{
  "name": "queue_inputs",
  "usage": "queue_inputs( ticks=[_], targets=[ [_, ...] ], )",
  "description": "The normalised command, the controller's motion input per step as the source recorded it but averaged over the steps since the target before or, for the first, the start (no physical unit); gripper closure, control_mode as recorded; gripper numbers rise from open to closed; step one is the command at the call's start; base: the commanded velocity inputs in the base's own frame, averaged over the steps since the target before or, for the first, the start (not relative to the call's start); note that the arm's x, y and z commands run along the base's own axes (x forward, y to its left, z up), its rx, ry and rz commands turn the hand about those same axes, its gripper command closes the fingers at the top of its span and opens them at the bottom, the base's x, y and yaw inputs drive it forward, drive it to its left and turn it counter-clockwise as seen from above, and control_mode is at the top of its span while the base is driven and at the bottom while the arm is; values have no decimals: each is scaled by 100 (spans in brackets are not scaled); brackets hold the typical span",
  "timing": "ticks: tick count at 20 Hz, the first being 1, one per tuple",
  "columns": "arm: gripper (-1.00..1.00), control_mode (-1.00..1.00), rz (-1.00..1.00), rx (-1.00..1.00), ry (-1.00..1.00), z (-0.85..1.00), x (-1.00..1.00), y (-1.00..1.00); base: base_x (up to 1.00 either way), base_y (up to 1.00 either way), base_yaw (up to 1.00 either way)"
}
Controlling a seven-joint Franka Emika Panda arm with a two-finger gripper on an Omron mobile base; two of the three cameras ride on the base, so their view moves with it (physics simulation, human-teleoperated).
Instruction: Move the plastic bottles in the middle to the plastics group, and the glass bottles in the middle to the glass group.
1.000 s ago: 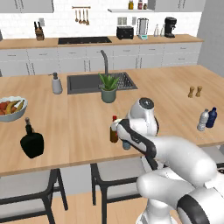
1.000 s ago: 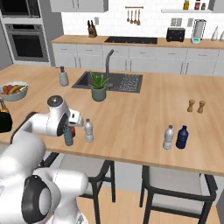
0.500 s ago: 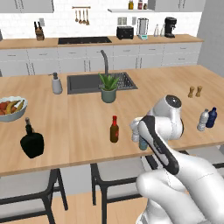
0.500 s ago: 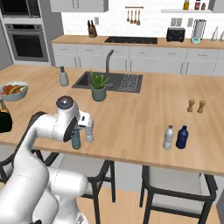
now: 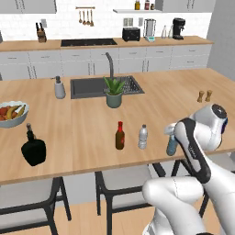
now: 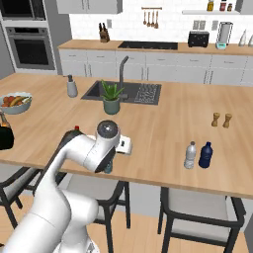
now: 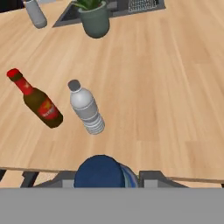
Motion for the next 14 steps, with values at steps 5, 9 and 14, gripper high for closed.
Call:
queue_inputs(
  ticks=[5,9,14],
  targets=[
    [100,-100,-14,0,7,13,32,-82,0,0,0],
    [100,-100,-18,0,8,9,44,-81,0,0,0],
    [100,-100,-23,-1,8,4,44,-78,0,0,0]
  ],
)
